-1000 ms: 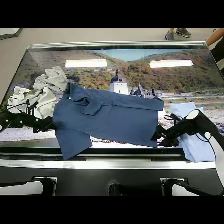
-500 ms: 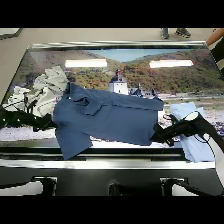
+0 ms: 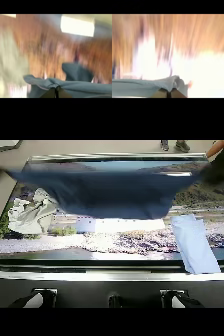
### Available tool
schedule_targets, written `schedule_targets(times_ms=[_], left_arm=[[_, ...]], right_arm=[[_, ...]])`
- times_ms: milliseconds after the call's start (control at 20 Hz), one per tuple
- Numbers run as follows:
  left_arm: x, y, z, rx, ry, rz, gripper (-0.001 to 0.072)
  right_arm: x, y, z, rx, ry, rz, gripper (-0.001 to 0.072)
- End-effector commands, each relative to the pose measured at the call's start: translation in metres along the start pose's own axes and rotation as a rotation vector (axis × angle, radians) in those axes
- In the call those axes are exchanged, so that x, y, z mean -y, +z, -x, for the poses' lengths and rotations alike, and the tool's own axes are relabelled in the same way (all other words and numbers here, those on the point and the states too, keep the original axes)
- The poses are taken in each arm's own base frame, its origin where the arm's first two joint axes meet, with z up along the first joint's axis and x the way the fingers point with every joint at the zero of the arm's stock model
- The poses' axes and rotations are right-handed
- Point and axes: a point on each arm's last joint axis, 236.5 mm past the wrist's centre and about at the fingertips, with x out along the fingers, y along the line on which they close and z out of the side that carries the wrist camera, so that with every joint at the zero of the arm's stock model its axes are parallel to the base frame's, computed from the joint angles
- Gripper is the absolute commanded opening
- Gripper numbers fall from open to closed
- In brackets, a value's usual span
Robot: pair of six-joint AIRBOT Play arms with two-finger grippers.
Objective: Fold the shirts.
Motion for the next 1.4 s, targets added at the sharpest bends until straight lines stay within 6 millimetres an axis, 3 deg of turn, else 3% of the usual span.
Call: schedule_targets(times_ms=[0, 100, 250, 450, 550, 650, 750, 850, 950, 1000, 1100, 1200, 1350], left_arm=[[0.106, 0.132, 0.185, 0.607, -0.031, -0.125, 0.0027], [0.134, 0.132, 0.231, 0.694, -0.043, -0.172, 0.0026], [0.145, 0.127, 0.258, 0.738, -0.021, -0.207, 0.0026], [0.131, 0.130, 0.251, 0.727, 0.033, -0.216, 0.0026], [0.118, 0.132, 0.231, 0.691, 0.060, -0.243, 0.0026], [0.093, 0.123, 0.185, 0.562, 0.071, -0.224, 0.0026], [0.048, 0.080, 0.098, 0.264, 0.065, -0.148, 0.0025], [-0.003, 0.005, 0.007, -0.071, 0.073, -0.059, 0.0025], [-0.051, -0.084, -0.070, -0.353, 0.117, -0.025, 0.0025], [-0.070, -0.129, -0.100, -0.468, 0.136, -0.002, 0.0025], [-0.091, -0.211, -0.151, -0.635, 0.136, 0.050, 0.0026], [-0.102, -0.263, -0.192, -0.706, 0.133, 0.079, 0.0026], [-0.107, -0.286, -0.241, -0.671, 0.137, 0.067, 0.0027]], right_arm=[[-0.025, 0.127, 0.185, 0.541, -0.103, 0.075, 0.0038], [-0.036, 0.126, 0.222, 0.598, -0.090, 0.071, 0.0038], [-0.040, 0.113, 0.236, 0.578, -0.088, 0.064, 0.0038], [-0.036, 0.102, 0.222, 0.511, -0.087, 0.026, 0.0038], [-0.028, 0.083, 0.191, 0.379, -0.093, -0.007, 0.0039], [-0.021, 0.040, 0.132, 0.115, -0.071, -0.044, 0.0038], [-0.014, -0.023, 0.061, -0.230, -0.029, -0.078, 0.0038], [0.010, -0.087, -0.014, -0.518, -0.032, -0.120, 0.0038], [0.037, -0.154, -0.084, -0.727, -0.053, -0.185, 0.0038], [0.044, -0.187, -0.118, -0.796, -0.048, -0.242, 0.0038], [0.038, -0.234, -0.172, -0.869, 0.025, -0.354, 0.0038], [0.046, -0.254, -0.220, -0.841, 0.033, -0.422, 0.0038], [0.062, -0.248, -0.275, -0.673, 0.015, -0.490, 0.0039]])
